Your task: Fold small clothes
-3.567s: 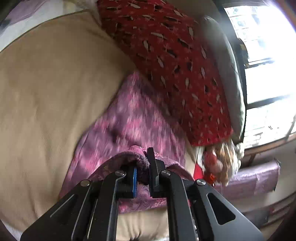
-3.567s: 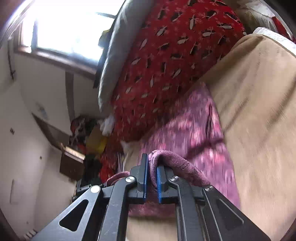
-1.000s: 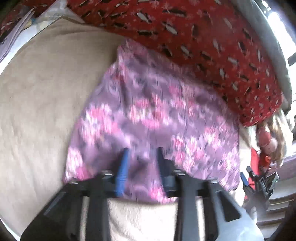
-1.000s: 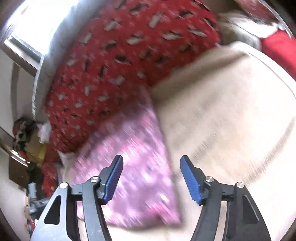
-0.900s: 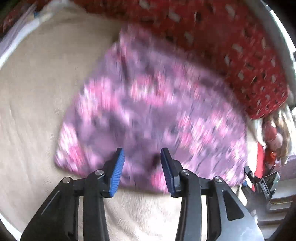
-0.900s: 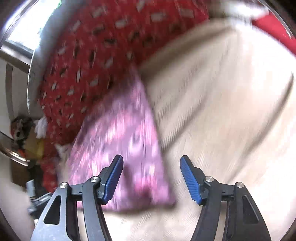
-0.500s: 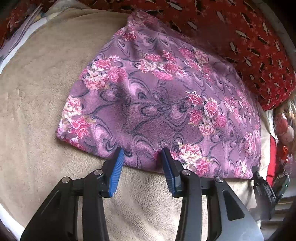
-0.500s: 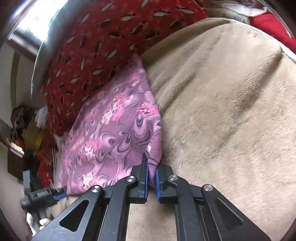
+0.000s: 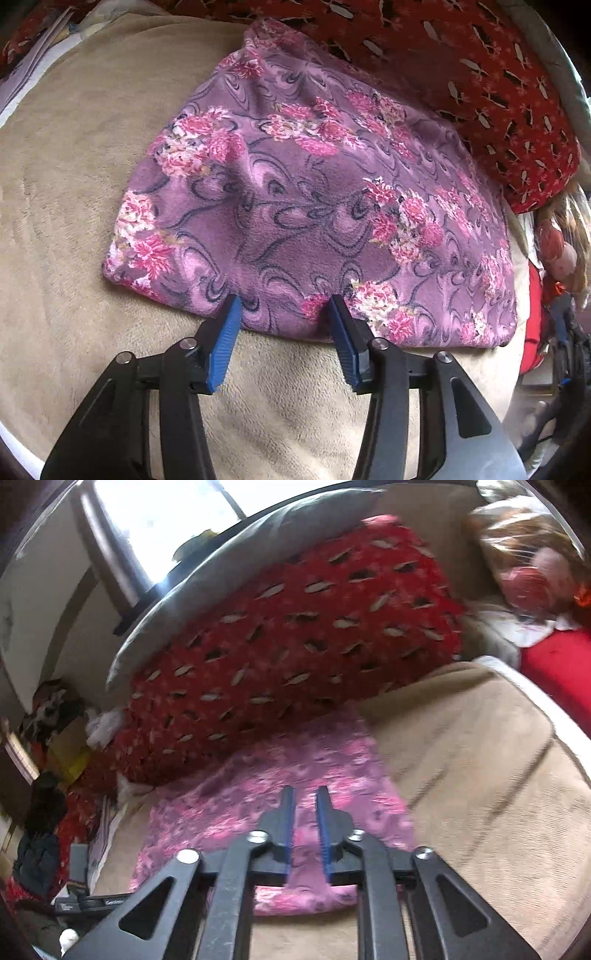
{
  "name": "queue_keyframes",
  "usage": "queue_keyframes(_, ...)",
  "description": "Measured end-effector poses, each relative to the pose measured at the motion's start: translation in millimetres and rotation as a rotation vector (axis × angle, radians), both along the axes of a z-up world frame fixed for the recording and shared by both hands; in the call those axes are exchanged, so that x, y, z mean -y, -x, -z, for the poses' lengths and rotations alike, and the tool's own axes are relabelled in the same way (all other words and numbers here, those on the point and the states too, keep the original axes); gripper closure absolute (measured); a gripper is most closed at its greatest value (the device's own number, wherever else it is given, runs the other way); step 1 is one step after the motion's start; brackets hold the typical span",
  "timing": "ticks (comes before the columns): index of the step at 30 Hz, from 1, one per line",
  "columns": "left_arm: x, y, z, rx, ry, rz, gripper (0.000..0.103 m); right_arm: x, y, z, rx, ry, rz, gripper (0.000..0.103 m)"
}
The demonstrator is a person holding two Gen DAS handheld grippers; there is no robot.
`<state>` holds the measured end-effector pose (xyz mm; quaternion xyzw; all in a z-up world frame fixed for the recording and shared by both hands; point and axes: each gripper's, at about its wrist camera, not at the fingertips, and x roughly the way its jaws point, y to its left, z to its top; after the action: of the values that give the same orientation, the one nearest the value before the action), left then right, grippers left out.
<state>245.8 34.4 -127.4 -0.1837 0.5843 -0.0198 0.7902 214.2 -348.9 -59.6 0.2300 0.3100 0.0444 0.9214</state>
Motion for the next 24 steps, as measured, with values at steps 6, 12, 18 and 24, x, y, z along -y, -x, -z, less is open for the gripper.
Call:
queue_keyframes(6,2.5,4.4,-3.1,0.025,0.009,0.057,0.045,-39.5,-36.9,78.4,-0.302,0.121,-0.141,0.076)
queue_keyframes(12,-12.7,-6.0,-43.8,0.147,-0.04,0.14,0.045,-19.2,-57.3,61.1,-0.255,0.062,-0.133,0.073)
queue_keyframes(18,-32.8,-81.5,-50.7,0.122,-0.102,0.077,0.045,36.8,-128.5,47.1,-0.241,-0.059,0.008,0.058)
queue_keyframes(24,-17.8,-152.3,-28.0,0.064,-0.082,0.079,0.045,56.8,-200.0,73.1,-0.299,-0.098,0.062,0.057)
